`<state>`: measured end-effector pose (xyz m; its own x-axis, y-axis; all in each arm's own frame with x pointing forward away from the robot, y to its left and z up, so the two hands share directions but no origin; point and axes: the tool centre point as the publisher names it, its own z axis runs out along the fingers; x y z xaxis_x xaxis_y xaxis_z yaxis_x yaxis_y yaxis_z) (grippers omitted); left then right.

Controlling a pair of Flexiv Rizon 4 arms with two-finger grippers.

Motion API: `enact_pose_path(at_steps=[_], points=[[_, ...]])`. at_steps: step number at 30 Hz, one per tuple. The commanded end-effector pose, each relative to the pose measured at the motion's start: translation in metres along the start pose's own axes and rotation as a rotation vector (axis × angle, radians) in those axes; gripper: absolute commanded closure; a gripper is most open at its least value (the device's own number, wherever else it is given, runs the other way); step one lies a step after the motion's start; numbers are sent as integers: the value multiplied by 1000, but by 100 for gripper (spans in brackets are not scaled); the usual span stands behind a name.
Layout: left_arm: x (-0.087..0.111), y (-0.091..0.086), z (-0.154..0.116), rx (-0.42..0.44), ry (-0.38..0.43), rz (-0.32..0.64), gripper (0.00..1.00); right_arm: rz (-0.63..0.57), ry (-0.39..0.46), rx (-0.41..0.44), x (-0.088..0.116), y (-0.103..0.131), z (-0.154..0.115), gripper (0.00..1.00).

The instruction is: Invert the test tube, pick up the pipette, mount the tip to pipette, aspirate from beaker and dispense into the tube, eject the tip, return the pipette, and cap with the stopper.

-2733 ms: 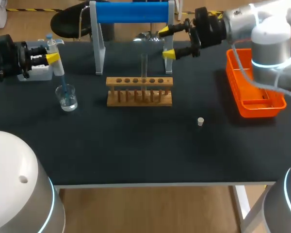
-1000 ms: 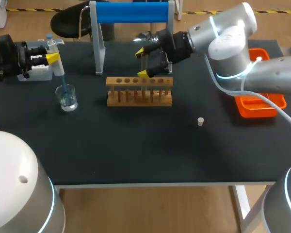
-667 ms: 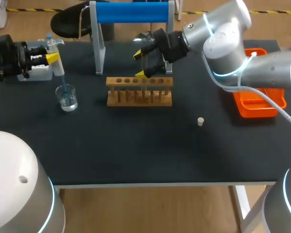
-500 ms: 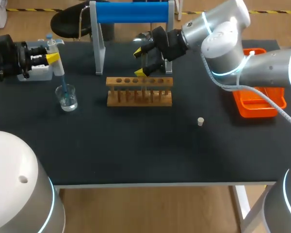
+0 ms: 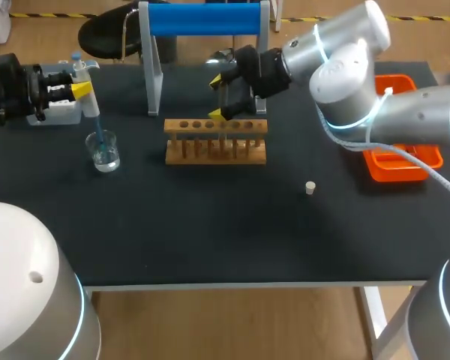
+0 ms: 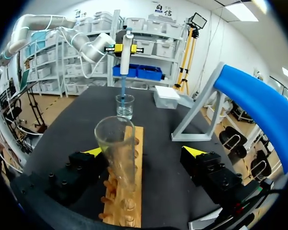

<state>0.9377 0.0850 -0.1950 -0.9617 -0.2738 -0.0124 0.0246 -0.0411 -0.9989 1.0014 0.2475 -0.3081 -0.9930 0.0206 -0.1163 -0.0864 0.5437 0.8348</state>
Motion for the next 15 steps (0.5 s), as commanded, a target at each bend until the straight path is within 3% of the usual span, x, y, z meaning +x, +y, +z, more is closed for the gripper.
enact_pose_path(at_steps=[1, 15], points=[[-1, 0, 0, -1, 2, 0, 100, 0, -16, -9, 9, -1, -8, 0], [-1, 0, 0, -1, 2, 0, 100, -19, 4, 1, 14, 4, -6, 0]])
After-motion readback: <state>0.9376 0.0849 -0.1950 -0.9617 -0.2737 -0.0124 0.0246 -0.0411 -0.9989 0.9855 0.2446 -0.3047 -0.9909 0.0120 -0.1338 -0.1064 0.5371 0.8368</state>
